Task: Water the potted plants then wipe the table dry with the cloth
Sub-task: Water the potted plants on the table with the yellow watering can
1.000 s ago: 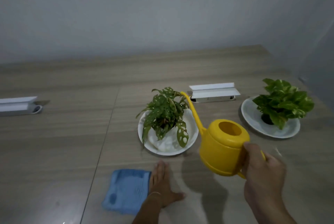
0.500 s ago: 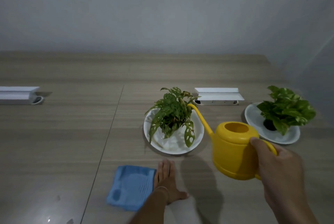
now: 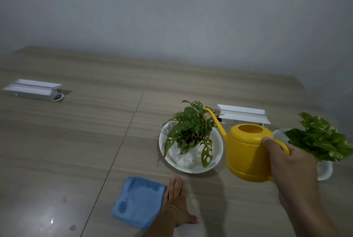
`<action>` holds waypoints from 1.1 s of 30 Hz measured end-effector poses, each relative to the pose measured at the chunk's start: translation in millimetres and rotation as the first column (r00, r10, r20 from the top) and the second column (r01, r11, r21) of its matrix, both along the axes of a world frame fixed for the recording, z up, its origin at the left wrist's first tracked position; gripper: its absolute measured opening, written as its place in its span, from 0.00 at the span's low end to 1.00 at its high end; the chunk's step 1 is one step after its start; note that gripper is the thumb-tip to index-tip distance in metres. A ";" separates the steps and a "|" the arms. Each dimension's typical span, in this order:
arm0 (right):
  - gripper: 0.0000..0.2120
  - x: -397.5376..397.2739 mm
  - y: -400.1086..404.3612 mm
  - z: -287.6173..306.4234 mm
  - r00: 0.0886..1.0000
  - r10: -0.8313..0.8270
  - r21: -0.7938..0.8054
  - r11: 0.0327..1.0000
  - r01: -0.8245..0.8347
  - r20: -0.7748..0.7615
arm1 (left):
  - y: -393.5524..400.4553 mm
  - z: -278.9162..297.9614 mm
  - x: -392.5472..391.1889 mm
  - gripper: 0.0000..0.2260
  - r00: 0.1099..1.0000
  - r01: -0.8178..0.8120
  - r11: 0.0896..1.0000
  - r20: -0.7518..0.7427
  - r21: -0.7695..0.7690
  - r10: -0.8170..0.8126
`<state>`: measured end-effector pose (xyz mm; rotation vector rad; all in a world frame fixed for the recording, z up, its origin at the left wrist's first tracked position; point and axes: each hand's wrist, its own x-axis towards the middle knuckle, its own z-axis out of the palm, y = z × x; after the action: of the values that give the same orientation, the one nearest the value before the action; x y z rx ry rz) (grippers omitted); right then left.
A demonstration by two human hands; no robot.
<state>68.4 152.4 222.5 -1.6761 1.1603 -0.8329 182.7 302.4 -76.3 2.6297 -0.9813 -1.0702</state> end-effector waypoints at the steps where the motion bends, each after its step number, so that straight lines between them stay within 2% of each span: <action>1: 0.22 2.3 -0.1 0.8 1.000 0.016 -0.004 1.000 -0.016 0.005 | -0.1 -1.3 0.3 0.61 1.000 -0.003 1.000 0.005 0.001 0.003; 6: 0.23 3.9 0.8 5.2 0.996 0.084 -0.028 0.996 -0.084 -0.002 | 0.4 -4.5 -1.2 0.62 0.999 -0.024 1.000 0.022 -0.006 0.025; 11: 0.26 -12.0 1.1 6.5 0.996 0.091 0.021 0.996 -0.090 -0.018 | -0.4 -3.0 -2.1 0.62 0.999 -0.028 0.999 0.031 -0.025 0.029; 19: 0.20 -40.8 5.7 9.3 0.993 0.041 0.040 0.998 -0.037 -0.108 | 0.5 0.2 -4.6 0.61 0.999 -0.020 0.999 0.039 -0.030 0.022; 23: 0.23 -43.7 5.7 5.7 0.991 -0.007 0.029 1.000 0.011 -0.133 | 0.8 -3.7 -5.3 0.61 0.999 -0.030 0.999 0.040 -0.039 0.032; 28: 0.24 -36.8 1.4 -1.9 0.994 -0.042 -0.006 0.999 0.042 -0.098 | 1.2 -3.0 -4.9 0.61 0.999 -0.032 0.998 0.041 -0.057 0.035; 33: 0.24 -21.2 1.1 -1.9 1.000 0.028 0.014 1.000 -0.027 -0.015 | 0.3 -0.6 -5.3 0.60 0.998 -0.030 0.999 0.054 -0.044 0.032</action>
<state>47.1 153.4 220.6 -1.6867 1.1484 -0.7948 177.5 302.7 -76.9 2.6432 -0.9595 -0.9639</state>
